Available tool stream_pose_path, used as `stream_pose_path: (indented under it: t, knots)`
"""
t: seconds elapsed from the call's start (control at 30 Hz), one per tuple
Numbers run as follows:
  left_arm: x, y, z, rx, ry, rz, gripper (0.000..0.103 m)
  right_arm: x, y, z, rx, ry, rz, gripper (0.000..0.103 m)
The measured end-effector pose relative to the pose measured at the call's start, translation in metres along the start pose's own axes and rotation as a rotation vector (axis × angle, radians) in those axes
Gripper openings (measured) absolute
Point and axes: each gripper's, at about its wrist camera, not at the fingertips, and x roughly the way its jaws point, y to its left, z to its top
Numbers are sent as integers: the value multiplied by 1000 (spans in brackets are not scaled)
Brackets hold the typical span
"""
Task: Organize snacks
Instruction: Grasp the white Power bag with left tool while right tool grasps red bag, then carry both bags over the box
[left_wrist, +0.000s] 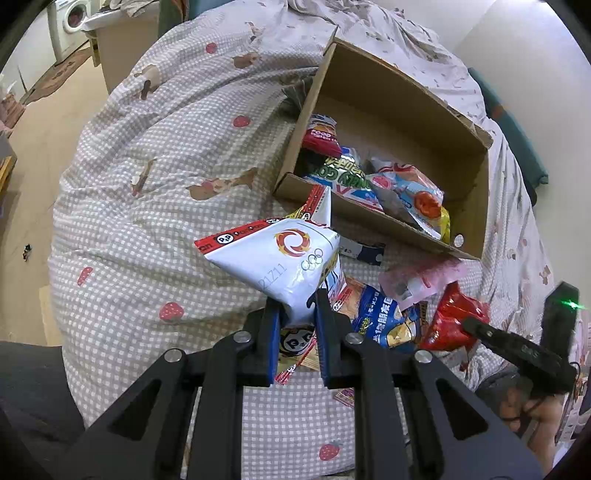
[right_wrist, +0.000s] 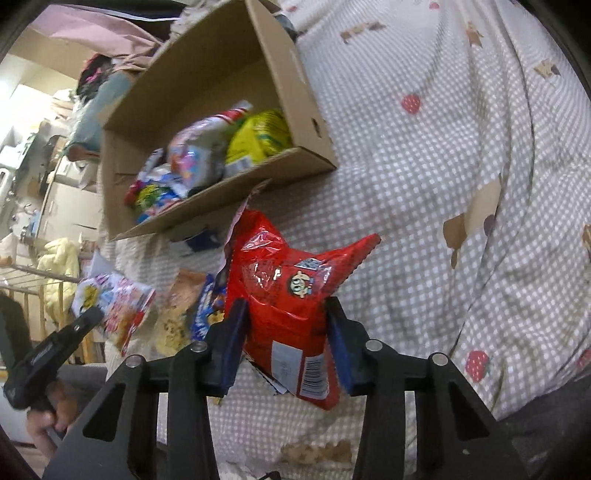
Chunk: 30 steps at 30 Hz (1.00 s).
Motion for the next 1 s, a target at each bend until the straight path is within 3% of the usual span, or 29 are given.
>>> stream_pose_path:
  t: [0.53,0.8,1.0]
  knots:
    - [-26,-15,3,47,-69,-14,14,-68,10,-31,-58,-112,185,38]
    - [-51,-36,31,119,-134,-28,14,-92,9,-3,-47,-177,234,38]
    - [-52,-49,64,144,-152,-22,14,-112,24,28,-69,-292,303,37]
